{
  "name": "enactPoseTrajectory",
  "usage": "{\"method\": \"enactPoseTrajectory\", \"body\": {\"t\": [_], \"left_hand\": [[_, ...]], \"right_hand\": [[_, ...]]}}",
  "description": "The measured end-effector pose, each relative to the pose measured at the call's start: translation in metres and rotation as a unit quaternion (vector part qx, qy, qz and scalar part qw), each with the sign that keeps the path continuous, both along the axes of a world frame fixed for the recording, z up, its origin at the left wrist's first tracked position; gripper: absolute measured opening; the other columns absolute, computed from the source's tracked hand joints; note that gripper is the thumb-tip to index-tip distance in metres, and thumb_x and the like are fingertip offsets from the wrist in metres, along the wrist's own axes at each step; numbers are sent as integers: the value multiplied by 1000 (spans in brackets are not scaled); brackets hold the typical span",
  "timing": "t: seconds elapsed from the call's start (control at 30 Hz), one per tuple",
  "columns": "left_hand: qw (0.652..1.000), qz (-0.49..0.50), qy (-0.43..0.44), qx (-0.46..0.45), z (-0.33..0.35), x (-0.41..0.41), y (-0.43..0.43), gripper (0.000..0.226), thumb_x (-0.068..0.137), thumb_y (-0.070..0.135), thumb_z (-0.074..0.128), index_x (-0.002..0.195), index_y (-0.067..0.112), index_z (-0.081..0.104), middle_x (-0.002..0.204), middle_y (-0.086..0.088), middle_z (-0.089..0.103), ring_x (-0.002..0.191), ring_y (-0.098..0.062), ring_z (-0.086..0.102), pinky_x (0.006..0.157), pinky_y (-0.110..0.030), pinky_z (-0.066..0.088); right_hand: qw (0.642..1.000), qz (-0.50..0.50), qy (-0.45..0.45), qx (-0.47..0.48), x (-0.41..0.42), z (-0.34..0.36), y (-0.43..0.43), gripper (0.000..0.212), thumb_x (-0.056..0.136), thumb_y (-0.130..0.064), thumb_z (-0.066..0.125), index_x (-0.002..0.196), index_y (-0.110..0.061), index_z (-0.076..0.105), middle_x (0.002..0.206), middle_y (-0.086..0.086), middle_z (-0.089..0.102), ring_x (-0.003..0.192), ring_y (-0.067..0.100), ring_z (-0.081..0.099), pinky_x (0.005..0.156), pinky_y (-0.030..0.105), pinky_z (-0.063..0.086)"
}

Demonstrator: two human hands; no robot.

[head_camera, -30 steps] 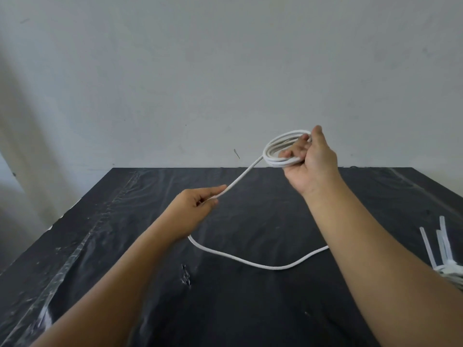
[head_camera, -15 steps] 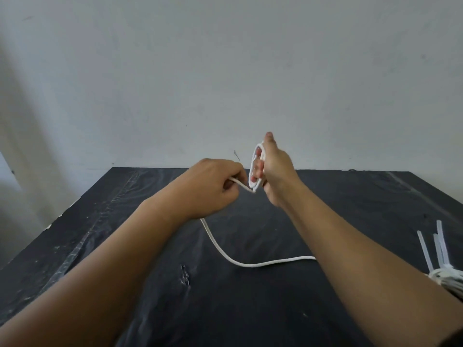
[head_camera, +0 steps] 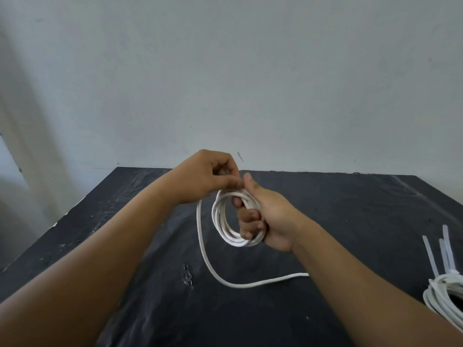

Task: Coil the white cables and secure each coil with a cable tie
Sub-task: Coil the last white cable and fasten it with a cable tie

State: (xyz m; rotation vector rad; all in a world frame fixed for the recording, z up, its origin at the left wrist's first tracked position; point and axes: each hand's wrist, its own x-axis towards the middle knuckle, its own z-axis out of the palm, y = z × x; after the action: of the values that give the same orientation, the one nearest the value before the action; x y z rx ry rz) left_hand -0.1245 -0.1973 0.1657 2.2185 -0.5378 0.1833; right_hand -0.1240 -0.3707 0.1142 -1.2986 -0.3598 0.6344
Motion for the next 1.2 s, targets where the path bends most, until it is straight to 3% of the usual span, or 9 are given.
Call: {"method": "enactPoseTrajectory", "body": {"t": [0.1,0.27,0.4,0.6,0.73,0.83,0.93,1.03,1.2], "left_hand": [[994,-5,66,-91,-4,5,9,9,88,17,64,85,9,66,60,-6,52,51,-11,46,51,-27,51],[952,-26,183,-244,-13,13,22,9,91,19,54,89,13,60,55,5,31,47,-8,21,41,-20,16],[951,25,171,-257,-22,20,32,14,96,19,51,93,17,64,55,7,32,50,-9,20,44,-21,16],[966,81,88,-230,-38,23,19,19,96,19,53,80,27,60,58,2,38,50,-12,23,46,-26,19],[996,77,14,-54,-50,16,11,15,96,21,53,96,31,65,55,8,42,46,-6,33,48,-23,30],[992,87,-37,81,-53,5,1,33,94,20,51,119,39,60,74,12,60,60,-2,55,59,-13,40],[976,37,-98,191,-56,-6,-20,45,91,16,46,132,34,54,93,10,58,91,-15,59,82,-25,45],[962,7,-143,234,-50,-14,-34,43,90,18,44,129,30,57,96,11,55,96,-14,56,85,-35,47],[962,-57,-189,190,-38,-18,-38,37,86,16,43,114,24,67,92,11,64,84,-9,49,79,-20,40]], "right_hand": [[999,-34,8,29,-2,4,-9,44,95,-50,43,73,-12,51,49,-4,25,37,9,21,46,27,33],[988,-55,46,136,5,14,-26,41,91,-47,46,67,-14,50,41,-8,25,30,6,20,40,21,28],[959,-80,78,259,12,29,-39,41,91,-45,45,62,-16,50,36,-10,27,27,3,24,36,18,26],[904,-228,74,353,29,56,-44,44,98,-45,42,65,-16,47,39,-9,25,30,6,23,37,17,29],[850,-347,74,389,45,61,-53,36,99,-39,44,72,-15,47,45,-6,28,35,10,23,41,20,32],[834,-418,55,357,50,62,-50,37,99,-38,44,71,-14,45,46,-4,30,35,11,26,45,23,32],[859,-448,37,245,50,56,-36,43,97,-47,45,71,-13,48,45,-4,36,34,11,33,45,24,35],[902,-417,-13,115,49,42,-21,44,98,-50,41,73,-14,48,41,-4,34,35,12,33,47,28,37],[959,-282,-34,-12,40,19,-5,36,99,-43,35,89,-10,47,49,-2,35,45,14,32,51,31,32]]}}
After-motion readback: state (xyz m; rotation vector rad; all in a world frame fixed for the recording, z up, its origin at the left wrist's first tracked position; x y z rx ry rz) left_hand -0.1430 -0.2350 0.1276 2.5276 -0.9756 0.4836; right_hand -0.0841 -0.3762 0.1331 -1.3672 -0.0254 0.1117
